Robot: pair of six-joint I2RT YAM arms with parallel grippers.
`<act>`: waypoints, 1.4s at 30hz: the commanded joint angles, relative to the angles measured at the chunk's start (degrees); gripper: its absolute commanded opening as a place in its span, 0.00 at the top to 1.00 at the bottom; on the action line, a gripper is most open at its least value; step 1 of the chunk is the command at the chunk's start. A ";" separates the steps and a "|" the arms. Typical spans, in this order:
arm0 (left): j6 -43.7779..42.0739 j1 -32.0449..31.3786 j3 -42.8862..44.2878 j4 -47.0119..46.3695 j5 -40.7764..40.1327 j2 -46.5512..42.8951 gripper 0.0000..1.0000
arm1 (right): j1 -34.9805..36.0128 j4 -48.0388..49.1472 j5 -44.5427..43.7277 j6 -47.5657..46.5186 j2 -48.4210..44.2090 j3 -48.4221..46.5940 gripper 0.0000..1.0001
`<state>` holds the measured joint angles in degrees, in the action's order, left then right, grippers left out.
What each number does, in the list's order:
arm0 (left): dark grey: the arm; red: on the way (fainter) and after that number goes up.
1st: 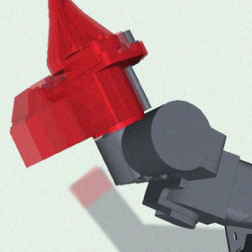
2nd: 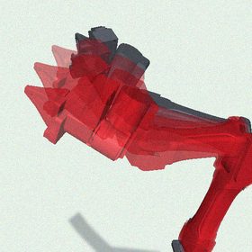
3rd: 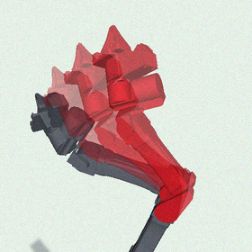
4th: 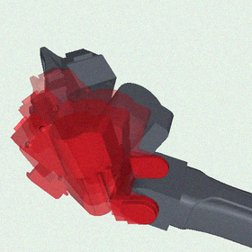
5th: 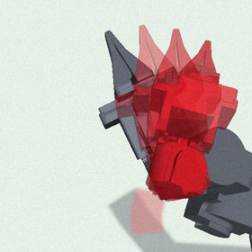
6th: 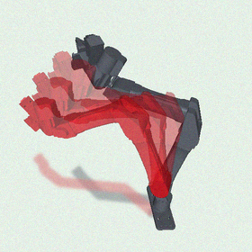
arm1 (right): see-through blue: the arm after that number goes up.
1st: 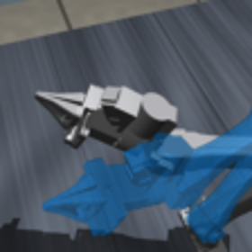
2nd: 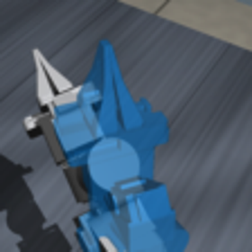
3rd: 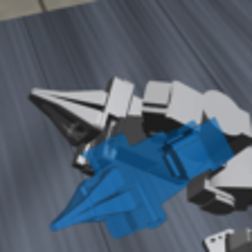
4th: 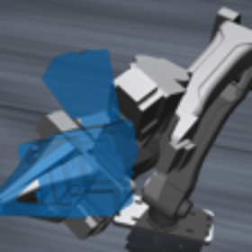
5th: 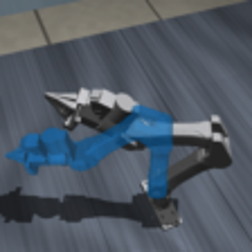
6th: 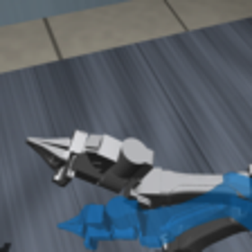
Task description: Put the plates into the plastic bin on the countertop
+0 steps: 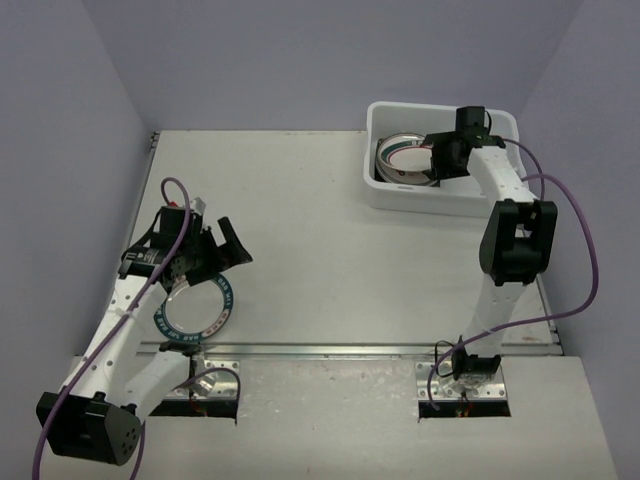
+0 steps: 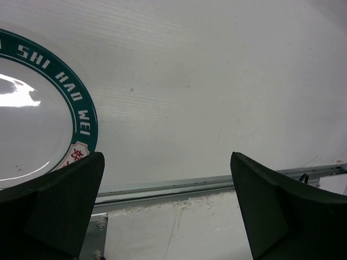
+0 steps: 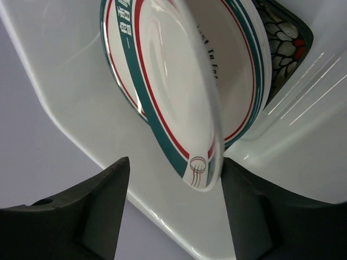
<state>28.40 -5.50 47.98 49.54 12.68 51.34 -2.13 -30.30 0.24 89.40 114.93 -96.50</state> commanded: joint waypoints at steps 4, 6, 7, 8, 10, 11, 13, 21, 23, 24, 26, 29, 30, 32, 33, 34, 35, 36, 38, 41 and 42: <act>-2.34 0.31 5.69 0.32 -4.83 2.84 0.00 | -0.01 -6.81 4.83 -7.96 -1.09 -6.76 0.24; -2.55 0.40 7.60 0.55 -7.66 4.35 0.00 | 0.28 -8.08 6.56 -10.48 -2.21 -6.62 0.22; -2.82 0.44 8.38 0.52 -7.98 4.99 0.00 | 0.36 -7.91 6.72 -11.28 -3.25 -5.52 0.22; -3.11 0.48 9.15 0.48 -8.23 5.64 0.00 | 0.44 -7.71 6.85 -12.06 -4.31 -4.39 0.21; -3.44 0.65 10.47 0.47 -8.62 6.82 0.00 | 0.30 -7.12 8.30 -12.99 -5.19 -2.23 0.19; -3.60 0.74 11.12 0.47 -8.80 7.41 0.00 | 0.21 -6.81 9.09 -13.42 -5.57 -1.16 0.18; -3.70 0.95 11.70 0.30 -8.94 8.63 0.00 | -0.05 -7.04 10.20 -15.02 -4.51 -1.11 0.17; -4.46 2.01 13.32 0.80 -10.53 8.83 0.00 | 1.15 -5.47 14.37 -22.69 -3.65 -7.98 0.14; -4.58 2.24 14.15 1.70 -13.19 8.25 0.00 | 4.82 -1.63 13.30 -30.01 -5.67 -10.53 0.10; -4.54 2.28 14.83 2.02 -15.01 7.83 0.00 | 6.58 -1.69 13.65 -33.41 -6.96 -13.13 0.06; -4.35 2.33 16.52 2.78 -18.75 6.93 0.00 | 10.47 -2.00 14.30 -40.22 -9.28 -17.08 0.01; -3.14 2.33 20.17 3.99 -23.11 5.06 0.00 | 17.08 -1.86 16.00 -47.89 -13.33 -14.48 0.01; -2.65 2.33 21.67 4.46 -23.79 4.79 0.00 | 19.69 -0.63 17.49 -49.93 -14.44 -12.15 0.01; -0.39 2.33 24.70 6.09 -23.57 5.07 0.00 | 23.78 2.13 19.59 -51.14 -17.54 -3.64 0.01; 0.37 2.33 25.73 6.76 -23.23 5.36 0.00 | 26.58 4.27 21.25 -51.48 -18.75 0.55 0.01; 1.03 2.33 25.88 6.95 -22.89 5.52 0.00 | 29.66 6.58 23.07 -51.72 -19.19 4.69 0.01; 1.91 2.33 25.83 6.78 -22.48 5.41 0.00 | 32.06 8.35 24.29 -51.95 -19.23 7.33 0.01; 2.46 2.33 25.46 6.41 -21.75 5.05 0.00 | 35.10 10.72 26.05 -52.49 -18.99 10.37 0.01; 3.92 2.33 25.21 6.62 -21.91 4.28 0.00 | 41.72 12.76 26.28 -52.75 -16.86 13.73 0.01; 6.70 2.33 26.23 9.69 -25.15 2.62 0.00 | 48.75 15.72 27.44 -50.94 -12.01 16.17 0.01; 7.78 2.33 26.71 11.18 -27.08 2.02 0.00 | 50.97 16.92 27.88 -49.93 -10.21 16.77 0.01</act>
<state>30.95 -3.68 72.79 56.68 -8.86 55.92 41.56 -19.46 25.02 39.49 98.01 -83.53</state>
